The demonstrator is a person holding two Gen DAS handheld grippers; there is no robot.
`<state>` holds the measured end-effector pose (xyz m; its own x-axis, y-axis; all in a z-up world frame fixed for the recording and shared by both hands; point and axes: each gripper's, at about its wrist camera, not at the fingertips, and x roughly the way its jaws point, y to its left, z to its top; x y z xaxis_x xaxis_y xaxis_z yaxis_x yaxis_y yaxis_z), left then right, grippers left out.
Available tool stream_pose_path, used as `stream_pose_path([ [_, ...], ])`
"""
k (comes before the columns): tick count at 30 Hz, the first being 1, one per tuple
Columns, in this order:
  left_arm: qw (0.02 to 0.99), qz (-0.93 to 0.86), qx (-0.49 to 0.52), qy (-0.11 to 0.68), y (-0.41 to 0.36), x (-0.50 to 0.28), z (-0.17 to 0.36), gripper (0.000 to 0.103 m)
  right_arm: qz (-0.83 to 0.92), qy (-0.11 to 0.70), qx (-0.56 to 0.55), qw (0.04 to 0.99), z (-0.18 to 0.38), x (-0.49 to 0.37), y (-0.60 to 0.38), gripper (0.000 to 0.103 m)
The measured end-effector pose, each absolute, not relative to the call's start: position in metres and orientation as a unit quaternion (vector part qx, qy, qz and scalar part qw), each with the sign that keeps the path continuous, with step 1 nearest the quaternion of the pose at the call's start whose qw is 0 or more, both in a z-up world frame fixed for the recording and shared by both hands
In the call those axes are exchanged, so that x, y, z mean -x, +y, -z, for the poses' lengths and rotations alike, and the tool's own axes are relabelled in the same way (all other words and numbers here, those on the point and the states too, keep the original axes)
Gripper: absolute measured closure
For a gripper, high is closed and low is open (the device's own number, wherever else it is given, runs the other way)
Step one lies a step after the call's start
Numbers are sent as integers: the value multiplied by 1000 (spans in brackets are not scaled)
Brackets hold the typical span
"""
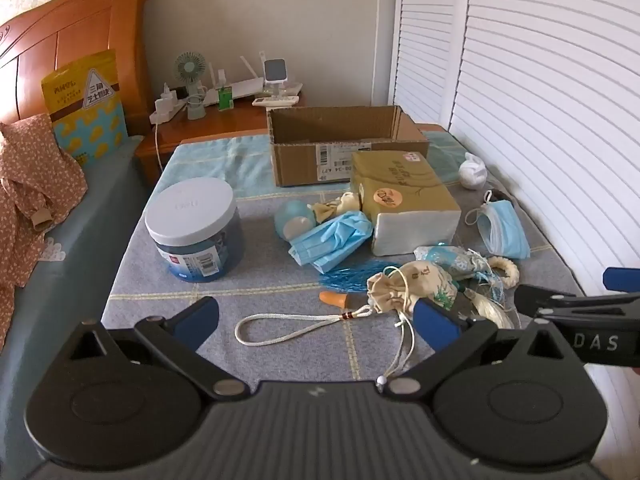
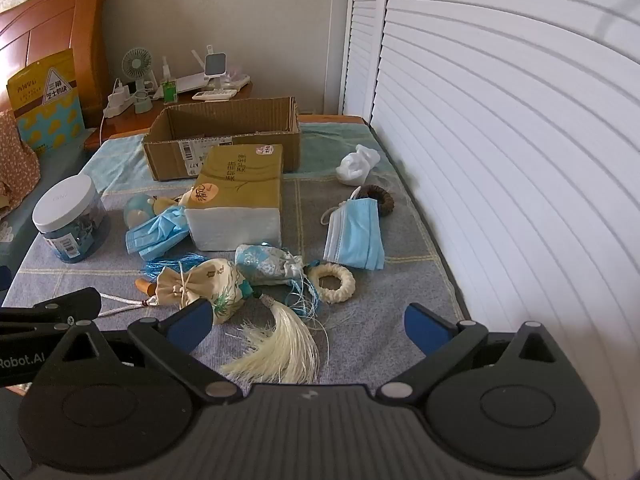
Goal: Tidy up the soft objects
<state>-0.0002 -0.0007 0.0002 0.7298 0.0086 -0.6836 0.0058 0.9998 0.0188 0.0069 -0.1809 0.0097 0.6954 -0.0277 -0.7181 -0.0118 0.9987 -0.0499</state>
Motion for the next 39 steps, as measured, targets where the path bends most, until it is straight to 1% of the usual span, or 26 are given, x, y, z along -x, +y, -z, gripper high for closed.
stream_pose_path([
  [39,931,2,-4,365,1,2,-5,1,5,387,26,922,-11,-6,-181,0],
])
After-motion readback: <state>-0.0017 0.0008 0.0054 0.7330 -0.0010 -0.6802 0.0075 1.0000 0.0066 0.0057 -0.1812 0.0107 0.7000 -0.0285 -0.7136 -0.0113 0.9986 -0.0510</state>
